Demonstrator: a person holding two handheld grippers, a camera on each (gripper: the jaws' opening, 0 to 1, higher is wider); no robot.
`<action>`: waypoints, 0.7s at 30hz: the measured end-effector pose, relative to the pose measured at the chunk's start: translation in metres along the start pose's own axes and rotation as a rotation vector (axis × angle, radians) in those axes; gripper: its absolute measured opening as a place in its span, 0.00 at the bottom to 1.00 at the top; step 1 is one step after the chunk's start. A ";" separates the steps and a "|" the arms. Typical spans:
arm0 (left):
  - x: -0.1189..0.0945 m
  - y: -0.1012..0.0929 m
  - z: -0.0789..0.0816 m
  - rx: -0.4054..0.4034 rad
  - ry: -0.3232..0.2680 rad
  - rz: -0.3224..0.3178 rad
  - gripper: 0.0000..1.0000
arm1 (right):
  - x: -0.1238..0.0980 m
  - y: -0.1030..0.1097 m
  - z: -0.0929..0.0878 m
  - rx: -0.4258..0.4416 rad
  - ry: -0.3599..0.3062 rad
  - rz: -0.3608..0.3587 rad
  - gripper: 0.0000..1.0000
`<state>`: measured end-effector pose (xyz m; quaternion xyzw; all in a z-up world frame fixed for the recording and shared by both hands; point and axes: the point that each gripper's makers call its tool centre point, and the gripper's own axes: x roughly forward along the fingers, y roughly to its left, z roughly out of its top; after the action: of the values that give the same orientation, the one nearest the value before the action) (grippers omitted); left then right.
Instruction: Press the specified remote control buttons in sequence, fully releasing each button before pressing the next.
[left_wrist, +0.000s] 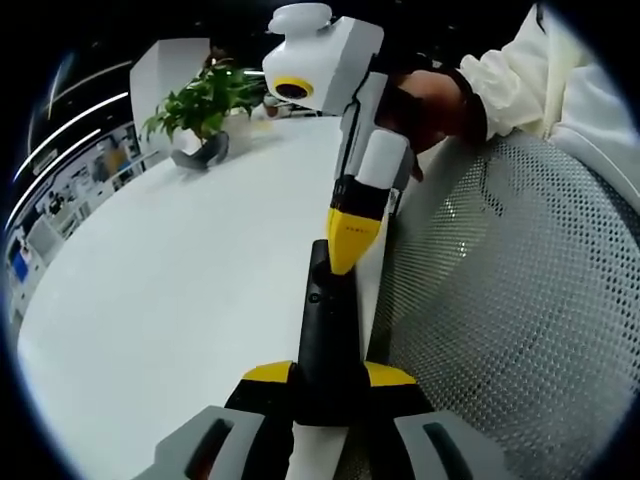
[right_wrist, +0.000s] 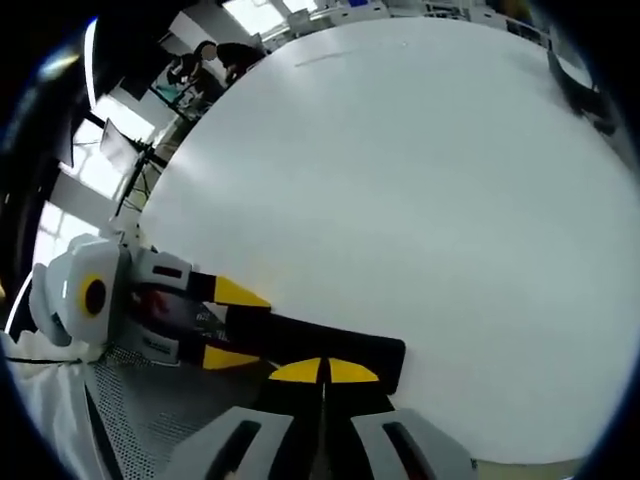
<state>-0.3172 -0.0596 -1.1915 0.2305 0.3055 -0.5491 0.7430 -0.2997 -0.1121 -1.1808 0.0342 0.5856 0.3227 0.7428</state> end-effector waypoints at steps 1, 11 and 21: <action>0.000 0.000 0.000 0.000 0.000 0.000 0.24 | 0.000 0.000 0.000 -0.001 -0.001 -0.001 0.00; 0.001 -0.002 0.001 0.005 -0.004 -0.006 0.25 | 0.002 -0.002 0.001 -0.016 -0.007 -0.013 0.00; 0.002 -0.002 0.001 0.011 -0.008 -0.008 0.25 | 0.004 -0.002 0.001 -0.072 -0.017 -0.037 0.00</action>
<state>-0.3185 -0.0618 -1.1919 0.2309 0.3005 -0.5547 0.7407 -0.2974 -0.1109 -1.1842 -0.0009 0.5678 0.3294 0.7544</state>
